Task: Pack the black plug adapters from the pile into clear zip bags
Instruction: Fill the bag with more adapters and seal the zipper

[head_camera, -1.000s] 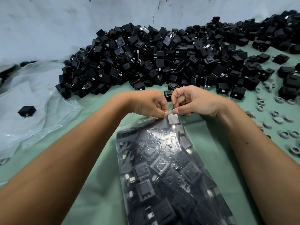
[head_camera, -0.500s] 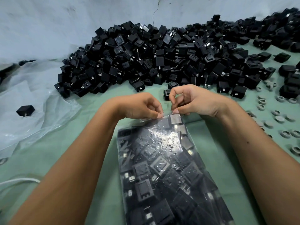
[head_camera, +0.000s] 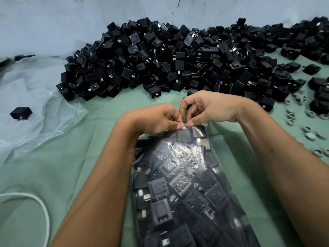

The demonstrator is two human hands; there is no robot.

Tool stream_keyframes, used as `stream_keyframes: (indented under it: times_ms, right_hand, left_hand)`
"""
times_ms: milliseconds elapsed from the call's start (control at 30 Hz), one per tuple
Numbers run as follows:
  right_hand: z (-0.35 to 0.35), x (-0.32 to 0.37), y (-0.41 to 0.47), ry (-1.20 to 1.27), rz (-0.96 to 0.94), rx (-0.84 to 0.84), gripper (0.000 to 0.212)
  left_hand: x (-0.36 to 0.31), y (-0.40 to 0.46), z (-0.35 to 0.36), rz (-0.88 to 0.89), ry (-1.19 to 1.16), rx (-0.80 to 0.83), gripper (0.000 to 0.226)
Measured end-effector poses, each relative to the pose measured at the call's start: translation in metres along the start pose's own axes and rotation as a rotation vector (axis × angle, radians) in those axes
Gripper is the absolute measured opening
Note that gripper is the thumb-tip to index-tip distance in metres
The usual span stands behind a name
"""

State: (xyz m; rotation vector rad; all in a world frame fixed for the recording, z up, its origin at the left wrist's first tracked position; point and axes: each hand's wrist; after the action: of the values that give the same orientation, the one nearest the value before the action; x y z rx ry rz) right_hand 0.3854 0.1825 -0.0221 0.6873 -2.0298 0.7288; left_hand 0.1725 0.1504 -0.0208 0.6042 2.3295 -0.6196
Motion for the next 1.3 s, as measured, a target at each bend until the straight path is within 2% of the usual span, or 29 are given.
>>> stream_keyframes:
  times_ms: [367, 567, 667, 833, 1100, 1300]
  right_hand:
    - [0.006, -0.004, -0.008, -0.023, -0.052, -0.096, 0.021]
    - [-0.004, 0.002, -0.010, -0.047, 0.040, -0.018, 0.019]
    - [-0.002, 0.003, -0.011, -0.025, 0.050, -0.025, 0.022]
    - [0.003, -0.002, -0.010, 0.046, 0.018, -0.044, 0.023]
    - [0.000, 0.008, -0.001, -0.019, 0.089, 0.028, 0.020]
    - [0.003, 0.011, 0.004, -0.063, 0.027, 0.038, 0.021]
  left_hand:
    - [0.005, 0.006, 0.006, 0.077, -0.165, -0.043, 0.012]
    - [0.004, 0.007, 0.013, 0.105, -0.243, -0.043, 0.018]
    - [0.002, 0.007, 0.012, 0.093, -0.263, -0.057, 0.014]
    - [0.011, -0.002, -0.004, 0.022, -0.151, -0.008, 0.004]
    - [0.011, -0.007, -0.003, 0.038, -0.176, -0.015, 0.007]
    - [0.007, -0.008, -0.004, 0.019, -0.113, 0.008, 0.013]
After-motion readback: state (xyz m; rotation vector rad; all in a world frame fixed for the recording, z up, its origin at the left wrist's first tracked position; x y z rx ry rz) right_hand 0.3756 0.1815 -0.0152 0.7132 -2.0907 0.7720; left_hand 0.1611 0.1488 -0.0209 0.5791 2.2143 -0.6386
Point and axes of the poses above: each hand's wrist, its own y-axis towards the middle knuckle, its own z-axis out of the palm, x = y × z, and after that the axes turned 1 degree about z, right-handed
